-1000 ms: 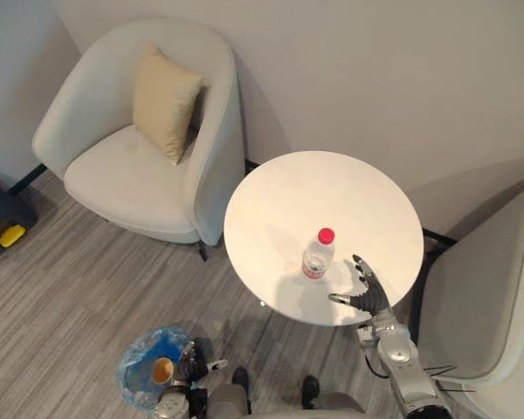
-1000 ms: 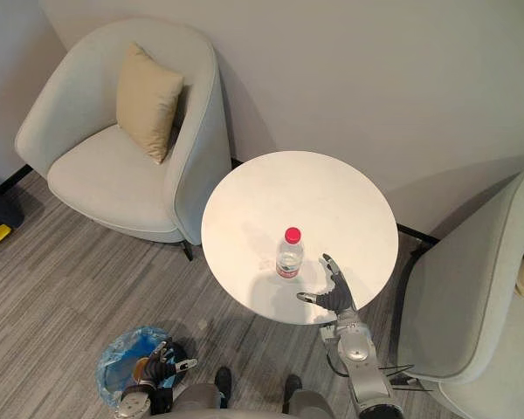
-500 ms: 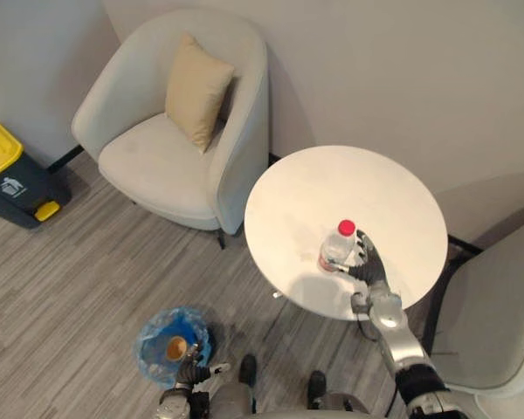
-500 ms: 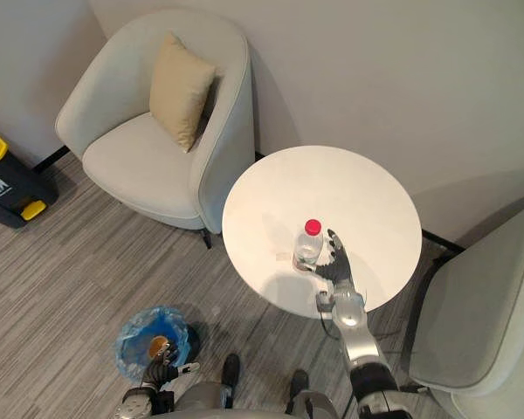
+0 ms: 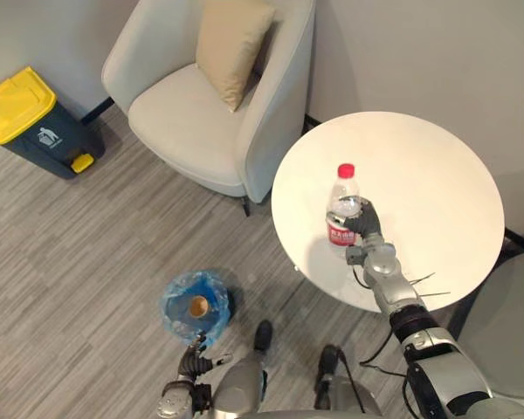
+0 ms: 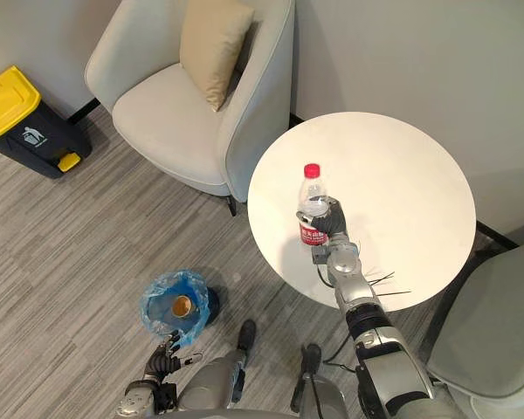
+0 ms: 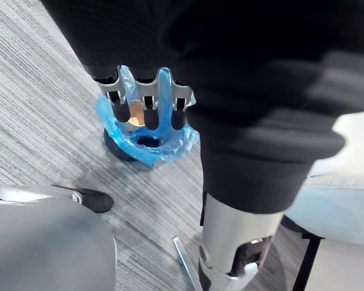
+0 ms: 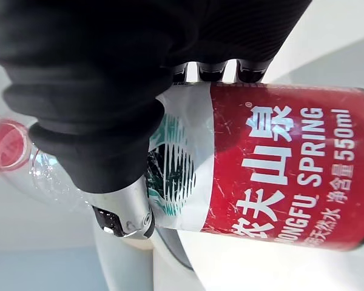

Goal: Gather rubbish on tea table into small bin, then transfer packed bag to large trash can.

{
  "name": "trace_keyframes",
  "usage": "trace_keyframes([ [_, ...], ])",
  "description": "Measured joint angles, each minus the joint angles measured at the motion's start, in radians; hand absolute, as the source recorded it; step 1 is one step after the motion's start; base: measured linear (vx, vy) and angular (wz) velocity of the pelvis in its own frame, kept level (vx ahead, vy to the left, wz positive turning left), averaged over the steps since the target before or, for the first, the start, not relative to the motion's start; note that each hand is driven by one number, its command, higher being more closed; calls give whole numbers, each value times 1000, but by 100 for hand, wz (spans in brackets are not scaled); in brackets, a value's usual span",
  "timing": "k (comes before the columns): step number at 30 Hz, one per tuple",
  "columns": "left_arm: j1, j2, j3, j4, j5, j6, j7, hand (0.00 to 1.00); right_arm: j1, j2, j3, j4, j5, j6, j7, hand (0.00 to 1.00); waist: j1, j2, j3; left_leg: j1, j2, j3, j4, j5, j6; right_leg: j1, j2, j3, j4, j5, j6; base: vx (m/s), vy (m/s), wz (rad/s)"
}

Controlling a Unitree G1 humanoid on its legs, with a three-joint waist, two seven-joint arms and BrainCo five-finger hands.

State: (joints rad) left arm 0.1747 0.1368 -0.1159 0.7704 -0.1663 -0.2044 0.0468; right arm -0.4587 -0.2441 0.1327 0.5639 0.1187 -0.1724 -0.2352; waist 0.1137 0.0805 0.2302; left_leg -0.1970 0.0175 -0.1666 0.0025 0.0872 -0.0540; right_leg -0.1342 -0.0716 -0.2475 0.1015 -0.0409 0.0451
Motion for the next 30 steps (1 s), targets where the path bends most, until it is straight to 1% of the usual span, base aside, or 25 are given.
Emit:
trace_keyframes([
  [3,0,0,2,-3,0,0,0,0,68,1,-2,-166,-3,-18,-2,100,-1,0,0,5,-2,-6,0,0,0,8,-3,-1,0,-2,3,18,-3,8],
  [4,0,-3,8,-6,0,0,-1,0,110,3,0,-255,-6,-25,-1,100,0,-1,1,8,-3,-15,0,0,0,14,-4,-3,2,-8,4,1,-4,12],
  [5,0,-4,9,-6,1,0,-1,0,119,4,0,-275,-8,-27,-1,100,0,-2,1,9,-4,-19,0,-1,0,16,-5,-5,4,-11,3,-14,-13,23],
  [7,1,-5,11,-6,2,1,-1,0,201,16,0,-387,-13,-52,6,100,-5,-7,3,34,-11,-50,-2,-1,0,39,-16,-40,45,-47,2,-20,-26,47],
  [9,3,-5,12,-5,2,1,-1,0,245,30,4,-444,-16,-67,23,100,-19,-16,-2,38,-21,-87,0,0,-1,44,-32,-82,90,-80,2,-25,-39,67],
  [10,0,-6,10,-6,2,1,0,0,268,36,5,-479,-21,-80,25,100,-21,-22,-3,34,-26,-110,0,10,-3,44,-40,-109,111,-94,0,-28,-31,72],
  [11,-1,-9,10,-8,1,0,0,0,279,41,4,-495,-34,-89,26,100,-20,-26,-5,29,-34,-118,-5,20,0,44,-47,-134,121,-102,-4,-37,-15,65],
  [12,-2,-12,9,-10,1,1,0,0,283,41,4,-503,-43,-93,27,100,-22,-26,-6,15,-33,-92,-10,21,12,45,-53,-151,126,-106,-6,-72,6,76],
  [13,-2,-24,10,-10,1,2,2,0,295,42,4,-510,-54,-96,23,100,-27,-28,-8,12,-12,45,-23,-16,118,61,-66,-202,122,-106,-5,-61,6,98],
  [14,-1,-35,13,-10,1,2,5,0,302,45,6,-510,-81,-95,17,100,-47,-33,-12,8,12,190,-19,-31,179,77,-83,-237,116,-105,-4,-26,56,141],
  [15,-7,-40,20,-10,1,1,7,0,312,44,8,-510,-107,-95,12,100,-55,-35,-16,4,60,418,20,-47,206,98,-110,-290,118,-105,-3,37,78,123],
  [16,-9,-42,20,-10,1,1,11,0,313,43,6,-510,-122,-94,10,100,-55,-32,-20,1,88,519,49,-52,209,105,-118,-311,121,-107,0,69,133,120],
  [17,-9,-47,17,-10,1,1,19,0,316,44,7,-510,-146,-93,-2,100,-56,-26,-26,3,132,670,104,-49,213,124,-130,-347,135,-122,21,89,130,104],
  [18,-9,-51,4,-11,1,1,22,0,322,47,4,-510,-170,-90,-6,100,-59,-30,-33,2,137,712,135,-37,189,137,-154,-381,159,-138,41,97,137,102],
  [19,-7,-50,-2,-13,3,0,22,0,324,49,3,-510,-175,-88,-6,100,-59,-34,-37,0,128,718,137,-37,186,145,-163,-395,160,-142,47,93,144,94],
  [20,-7,-43,-12,-13,4,0,23,0,329,53,4,-510,-193,-85,-6,100,-61,-41,-47,0,110,706,130,-44,157,159,-176,-420,160,-145,60,82,138,72],
  [21,-7,-42,-12,-13,5,0,24,0,334,60,6,-510,-211,-81,-5,100,-57,-47,-50,0,96,685,130,-48,141,171,-185,-431,156,-143,65,74,136,68],
  [22,-7,-41,-12,-13,9,0,25,0,343,77,8,-509,-221,-78,-5,100,-49,-56,-55,0,81,674,132,-52,137,180,-197,-437,156,-141,73,76,162,54],
  [23,-6,-37,-12,-13,12,0,29,0,352,92,13,-507,-240,-72,-5,100,-44,-63,-58,-1,66,661,146,-70,135,192,-212,-439,163,-140,77,55,154,47],
  [25,-1,-28,-12,-9,23,0,30,0,360,99,36,-498,-253,-57,-2,100,-46,-70,-56,-3,48,644,200,-135,133,196,-258,-438,247,-153,98,31,147,37],
  [26,1,-25,-13,-3,28,0,30,0,380,99,42,-495,-258,-55,2,100,-45,-72,-54,-1,36,629,234,-168,136,162,-316,-414,385,-156,96,31,195,37],
  [27,2,-12,-17,-1,37,1,30,0,391,100,56,-487,-260,-50,4,100,-54,-74,-50,-7,31,604,261,-188,141,67,-362,-329,576,-142,7,32,183,40],
  [28,1,2,-24,-2,47,2,30,0,392,101,66,-477,-264,-50,5,100,-64,-76,-47,-12,31,590,269,-194,139,18,-355,-263,638,-153,-7,45,146,58],
  [29,0,18,-32,-1,53,2,30,0,393,103,86,-460,-270,-49,20,100,-81,-85,-41,-22,31,558,272,-194,139,-53,-304,-150,680,-188,14,45,61,67],
  [30,-2,27,-31,-3,52,0,30,0,393,102,105,-450,-273,-47,24,100,-96,-93,-28,-24,29,534,272,-193,137,-100,-260,-86,656,-212,19,48,46,69],
])
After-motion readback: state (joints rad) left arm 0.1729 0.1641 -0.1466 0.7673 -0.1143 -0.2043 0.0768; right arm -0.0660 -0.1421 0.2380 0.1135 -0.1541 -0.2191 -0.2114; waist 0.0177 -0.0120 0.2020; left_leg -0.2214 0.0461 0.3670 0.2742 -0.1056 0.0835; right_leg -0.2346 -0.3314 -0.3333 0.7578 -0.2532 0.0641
